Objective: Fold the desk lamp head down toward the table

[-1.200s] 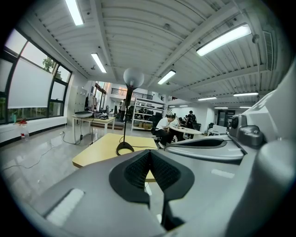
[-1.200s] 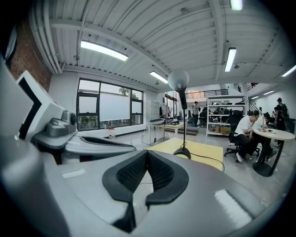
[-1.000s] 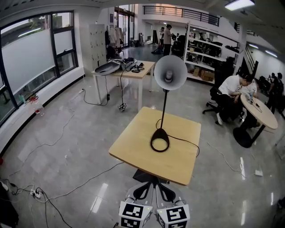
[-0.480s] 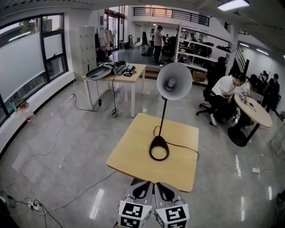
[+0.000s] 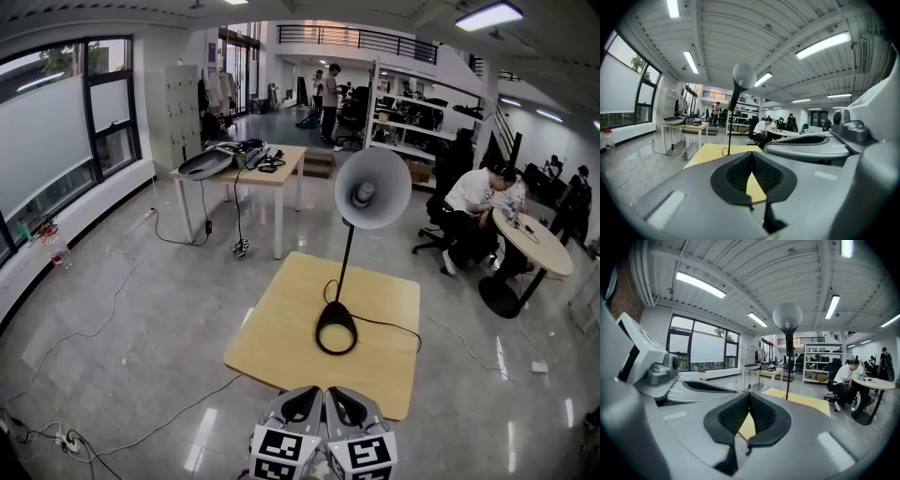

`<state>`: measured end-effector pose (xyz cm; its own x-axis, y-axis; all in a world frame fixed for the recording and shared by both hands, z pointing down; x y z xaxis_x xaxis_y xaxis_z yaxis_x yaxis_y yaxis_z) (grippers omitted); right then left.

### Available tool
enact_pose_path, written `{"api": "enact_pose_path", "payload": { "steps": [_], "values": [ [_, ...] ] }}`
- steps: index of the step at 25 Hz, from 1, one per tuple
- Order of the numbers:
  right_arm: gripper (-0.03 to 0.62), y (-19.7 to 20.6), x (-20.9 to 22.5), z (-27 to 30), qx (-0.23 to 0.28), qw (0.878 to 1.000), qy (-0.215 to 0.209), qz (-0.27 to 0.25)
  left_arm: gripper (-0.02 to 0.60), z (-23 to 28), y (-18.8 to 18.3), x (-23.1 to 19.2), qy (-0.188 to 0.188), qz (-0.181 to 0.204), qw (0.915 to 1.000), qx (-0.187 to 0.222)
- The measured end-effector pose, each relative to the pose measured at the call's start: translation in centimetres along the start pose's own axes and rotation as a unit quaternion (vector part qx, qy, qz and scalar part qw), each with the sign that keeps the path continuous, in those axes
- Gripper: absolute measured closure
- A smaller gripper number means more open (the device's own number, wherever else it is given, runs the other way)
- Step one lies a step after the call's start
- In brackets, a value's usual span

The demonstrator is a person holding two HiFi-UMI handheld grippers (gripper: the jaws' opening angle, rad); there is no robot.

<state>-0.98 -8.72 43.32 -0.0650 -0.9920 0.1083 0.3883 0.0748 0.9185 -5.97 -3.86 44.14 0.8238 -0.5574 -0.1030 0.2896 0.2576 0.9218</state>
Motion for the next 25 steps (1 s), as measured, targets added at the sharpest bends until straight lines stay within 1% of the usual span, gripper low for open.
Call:
{"api": "enact_pose_path", "payload": {
  "steps": [6, 12, 19, 25],
  "values": [
    [0.588, -0.5, 0.4, 0.3, 0.007, 1.000, -0.011, -0.003, 0.568, 0.2, -0.3, -0.3, -0.013, 0.008, 0.9999, 0.004],
    [0.588, -1.2, 0.8, 0.6, 0.019, 1.000, 0.004, -0.018, 0.568, 1.0, -0.9, -0.6, -0.001, 0.020, 0.9997, 0.014],
    [0.588, -3.3, 1.1, -0.3, 0.017, 0.997, 0.002, -0.074, 0.568, 1.1, -1.2, -0.5, 0.002, 0.028, 0.9995, 0.017],
    [0.588, -7.2, 2.4, -0.8, 0.043, 0.992, -0.001, -0.117, 0.568, 2.6, -3.0, -1.4, 0.004, 0.036, 0.9988, 0.032]
  ]
}}
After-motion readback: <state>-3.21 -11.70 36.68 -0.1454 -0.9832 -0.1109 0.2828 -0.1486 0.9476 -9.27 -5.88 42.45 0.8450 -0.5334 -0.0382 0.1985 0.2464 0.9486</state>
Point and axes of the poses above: the fingertips, and each gripper's own axes: z forward along the fingers, x to its right, y out of its underside, the point moved 5 cm from there along -z, backward along the fingers, and after that the axes turned 14 degrees about -y, right-handed, at the moved point
